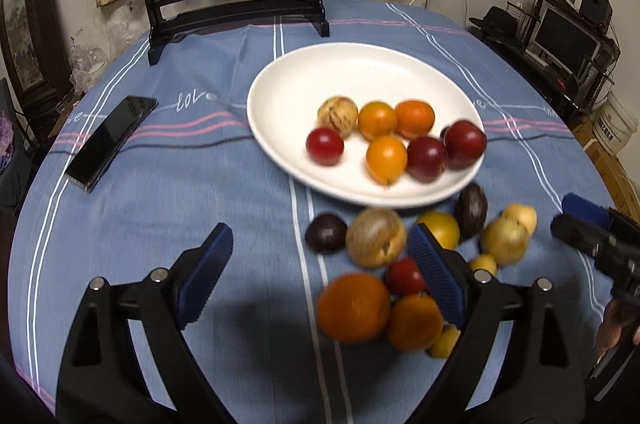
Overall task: Organize fruits
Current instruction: 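Grasp a large orange with the left tool while the right grasps a yellow potato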
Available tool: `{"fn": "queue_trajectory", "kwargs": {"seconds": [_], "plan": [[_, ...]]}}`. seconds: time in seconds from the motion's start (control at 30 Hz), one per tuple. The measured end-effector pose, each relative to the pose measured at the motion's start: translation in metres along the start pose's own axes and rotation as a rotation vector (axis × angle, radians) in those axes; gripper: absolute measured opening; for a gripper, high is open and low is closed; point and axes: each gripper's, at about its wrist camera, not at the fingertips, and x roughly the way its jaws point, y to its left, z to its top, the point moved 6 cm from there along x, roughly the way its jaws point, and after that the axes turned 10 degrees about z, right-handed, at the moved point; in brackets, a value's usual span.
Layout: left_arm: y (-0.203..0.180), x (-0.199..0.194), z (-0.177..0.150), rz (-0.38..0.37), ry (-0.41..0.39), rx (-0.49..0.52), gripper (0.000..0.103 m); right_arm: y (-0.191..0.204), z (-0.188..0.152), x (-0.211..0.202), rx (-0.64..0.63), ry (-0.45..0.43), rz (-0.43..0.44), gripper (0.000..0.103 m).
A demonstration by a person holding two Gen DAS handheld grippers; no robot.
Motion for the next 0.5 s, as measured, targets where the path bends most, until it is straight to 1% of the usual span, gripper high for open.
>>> {"fn": "queue_trajectory", "kwargs": {"seconds": [0.1, 0.2, 0.37, 0.5], "plan": [[0.000, -0.005, -0.013, -0.004, 0.010, -0.008, 0.091, 0.001, -0.021, -0.001, -0.025, 0.030, -0.008, 0.073], [0.000, -0.007, -0.025, -0.001, 0.023, -0.008, 0.091, -0.001, -0.037, -0.004, -0.015, 0.046, 0.004, 0.073], [0.004, -0.014, -0.038, -0.004, 0.025, -0.012, 0.091, -0.006, -0.048, -0.008, 0.014, 0.052, 0.006, 0.073], [0.009, -0.019, -0.049, -0.011, 0.030, -0.014, 0.091, -0.003, -0.051, -0.008, 0.010, 0.059, 0.011, 0.073]]}}
